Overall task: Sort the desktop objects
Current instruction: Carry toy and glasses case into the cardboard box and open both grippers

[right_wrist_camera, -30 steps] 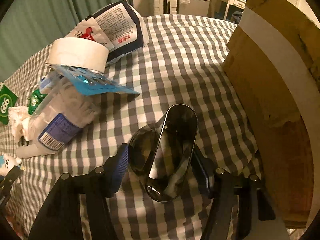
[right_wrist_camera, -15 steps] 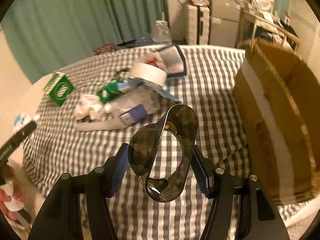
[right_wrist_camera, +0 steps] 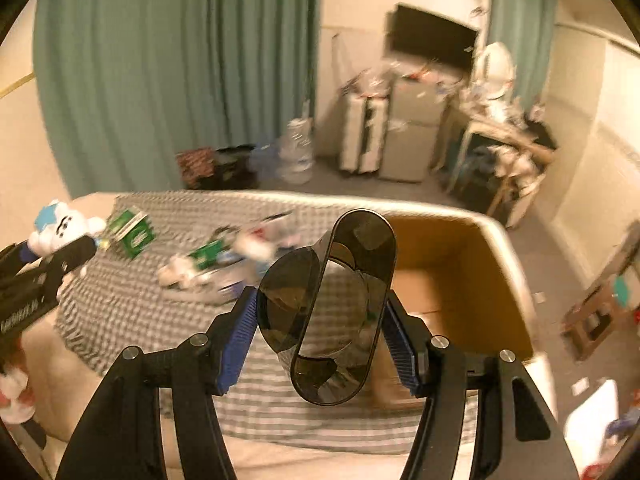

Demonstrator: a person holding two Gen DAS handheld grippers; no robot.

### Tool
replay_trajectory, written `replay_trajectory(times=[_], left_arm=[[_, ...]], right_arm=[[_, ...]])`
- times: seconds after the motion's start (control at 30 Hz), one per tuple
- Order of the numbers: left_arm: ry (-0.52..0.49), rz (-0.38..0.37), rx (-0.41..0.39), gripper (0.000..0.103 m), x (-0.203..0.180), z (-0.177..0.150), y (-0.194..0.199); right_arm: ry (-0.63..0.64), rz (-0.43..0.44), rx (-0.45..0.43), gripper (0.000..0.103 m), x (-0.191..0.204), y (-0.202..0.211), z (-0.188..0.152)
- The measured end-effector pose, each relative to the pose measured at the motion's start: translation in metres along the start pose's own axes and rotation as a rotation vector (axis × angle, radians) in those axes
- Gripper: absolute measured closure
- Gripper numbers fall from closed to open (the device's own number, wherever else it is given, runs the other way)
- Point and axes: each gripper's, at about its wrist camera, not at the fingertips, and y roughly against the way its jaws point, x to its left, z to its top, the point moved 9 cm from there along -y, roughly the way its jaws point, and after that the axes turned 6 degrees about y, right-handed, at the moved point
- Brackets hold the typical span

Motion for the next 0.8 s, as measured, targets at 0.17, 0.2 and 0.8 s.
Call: replay_trajectory(times=[0.17,0.2,0.8], left_arm=[[-0.017,-0.096,0.049,0.036,-0.087,0.006,-0.023],[-0.024,-0.11,0.062,0.036,-0.104,0.005,-0.032],[-0.137,-0.211,0.22,0.012,-0.24,-0.055,-0.199]], right_arm=[[-0.065,-0.014,0.055,0.043,-0.076,0.014,-0.002],[-0.073,-0.023,0.066,0.043,-0.087,0.013,-0.004],[-0.293,-0.083,0.291,0.042,-0.219,-0.129,-0.091]])
